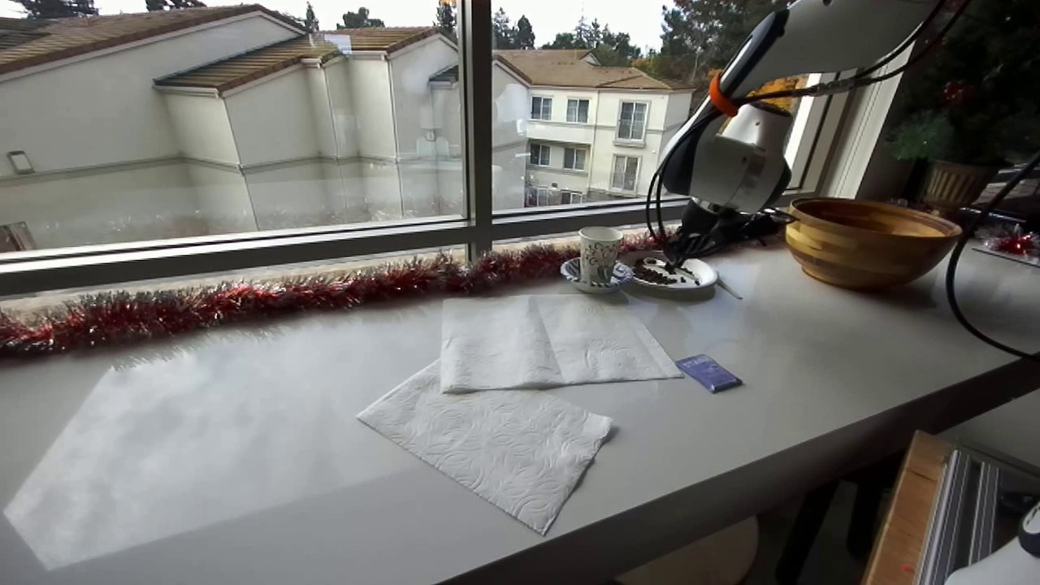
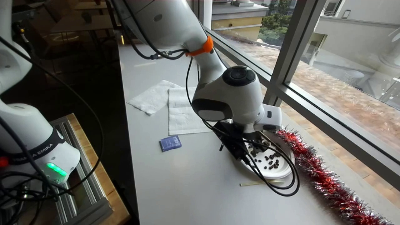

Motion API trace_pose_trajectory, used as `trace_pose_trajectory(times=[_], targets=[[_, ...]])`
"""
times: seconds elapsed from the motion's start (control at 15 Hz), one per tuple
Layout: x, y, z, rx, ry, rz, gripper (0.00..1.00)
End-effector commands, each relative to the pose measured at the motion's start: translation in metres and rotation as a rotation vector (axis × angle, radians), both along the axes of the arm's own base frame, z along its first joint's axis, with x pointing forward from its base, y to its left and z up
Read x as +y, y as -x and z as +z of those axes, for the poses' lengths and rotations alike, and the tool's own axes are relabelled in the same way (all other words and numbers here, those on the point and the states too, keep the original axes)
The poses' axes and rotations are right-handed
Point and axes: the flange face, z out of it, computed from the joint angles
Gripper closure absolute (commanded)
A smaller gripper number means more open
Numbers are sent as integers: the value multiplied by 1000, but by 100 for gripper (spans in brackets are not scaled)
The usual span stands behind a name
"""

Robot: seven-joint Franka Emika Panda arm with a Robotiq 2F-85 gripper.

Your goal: Using the spoon, scoop a little of the plate's objects into the cup

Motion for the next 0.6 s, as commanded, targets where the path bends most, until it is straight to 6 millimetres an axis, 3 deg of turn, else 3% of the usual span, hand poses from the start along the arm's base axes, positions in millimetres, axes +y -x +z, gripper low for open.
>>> trace_pose_trajectory(times=[0.0, 0.53], targets=[[14, 25, 15, -22, 26, -18, 97], [19, 69, 43, -87, 73, -213, 97]])
